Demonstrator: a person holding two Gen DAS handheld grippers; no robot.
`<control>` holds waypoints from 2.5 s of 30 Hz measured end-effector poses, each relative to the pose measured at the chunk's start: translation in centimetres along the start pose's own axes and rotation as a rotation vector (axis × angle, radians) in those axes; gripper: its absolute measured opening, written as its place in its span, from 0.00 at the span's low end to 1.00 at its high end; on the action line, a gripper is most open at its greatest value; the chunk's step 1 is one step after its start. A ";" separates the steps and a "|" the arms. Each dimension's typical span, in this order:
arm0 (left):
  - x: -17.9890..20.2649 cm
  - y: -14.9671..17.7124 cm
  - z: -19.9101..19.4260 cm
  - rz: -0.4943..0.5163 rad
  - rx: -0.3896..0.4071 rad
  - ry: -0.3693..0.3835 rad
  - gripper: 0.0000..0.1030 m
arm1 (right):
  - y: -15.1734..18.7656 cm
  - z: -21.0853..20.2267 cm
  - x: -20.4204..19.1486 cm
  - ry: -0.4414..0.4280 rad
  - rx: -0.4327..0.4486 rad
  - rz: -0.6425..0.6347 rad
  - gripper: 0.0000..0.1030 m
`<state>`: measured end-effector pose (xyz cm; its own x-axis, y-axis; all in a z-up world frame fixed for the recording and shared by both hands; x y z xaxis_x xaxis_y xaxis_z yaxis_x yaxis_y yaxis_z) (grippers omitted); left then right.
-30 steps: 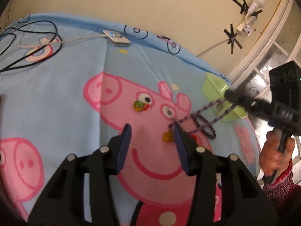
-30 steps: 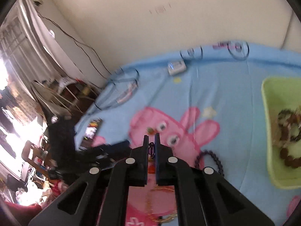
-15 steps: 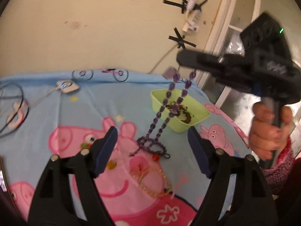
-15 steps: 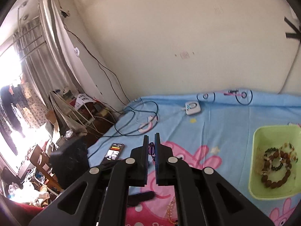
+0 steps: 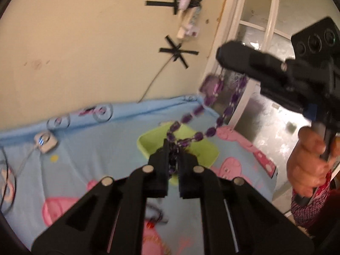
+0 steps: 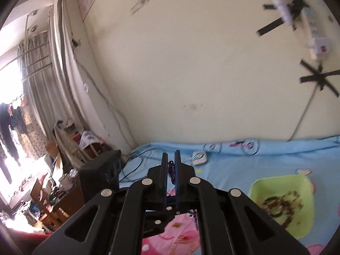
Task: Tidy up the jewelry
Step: 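Lift the purple necklace, carry it to the green tray, open right gripper, then move the right gripper back toward the gold chain on the blanket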
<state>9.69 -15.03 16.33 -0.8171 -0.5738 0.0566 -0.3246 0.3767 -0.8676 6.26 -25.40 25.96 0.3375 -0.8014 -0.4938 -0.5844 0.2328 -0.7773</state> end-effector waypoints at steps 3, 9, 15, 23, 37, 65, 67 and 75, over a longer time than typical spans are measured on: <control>0.9 -2.5 2.0 0.022 -0.001 0.020 0.06 | -1.3 -1.4 2.0 0.025 0.041 0.023 0.00; 2.3 -5.0 6.8 0.008 -0.032 0.079 0.06 | -2.0 -3.3 6.9 0.083 0.079 0.082 0.00; 3.6 -3.7 12.7 0.001 -0.127 0.121 0.06 | 0.0 -3.1 12.8 0.139 0.057 0.171 0.00; 3.4 0.1 16.8 0.011 -0.292 0.083 0.24 | 4.0 -1.6 19.1 0.178 0.009 0.300 0.04; -5.3 4.6 1.0 -0.142 -0.116 -0.117 0.24 | 8.1 1.4 12.2 0.032 -0.150 0.205 0.12; -2.2 19.6 -0.4 -0.225 -0.299 -0.038 0.24 | 22.1 10.2 6.3 0.094 -0.551 0.050 0.00; -3.3 19.7 -0.9 -0.226 -0.303 -0.102 0.24 | 21.2 9.9 6.2 0.080 -0.529 0.062 0.00; -7.7 19.1 -4.2 -0.350 -0.214 -0.110 0.24 | 18.4 7.9 7.6 0.109 -0.440 0.096 0.00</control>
<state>7.78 -0.33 1.38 -0.5884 -0.7634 0.2664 -0.6742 0.2813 -0.6829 3.87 -22.90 4.78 0.2009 -0.8465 -0.4931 -0.8747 0.0716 -0.4793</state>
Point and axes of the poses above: each gripper's, at about its wrist camera, not at the fingertips, and z roughly the way its jaws point, x to its right, y to its underside, the point moved 3 cm from there along z, roughly the way its jaws point, and after that the axes turned 12 degrees about z, right-handed, at the moved point
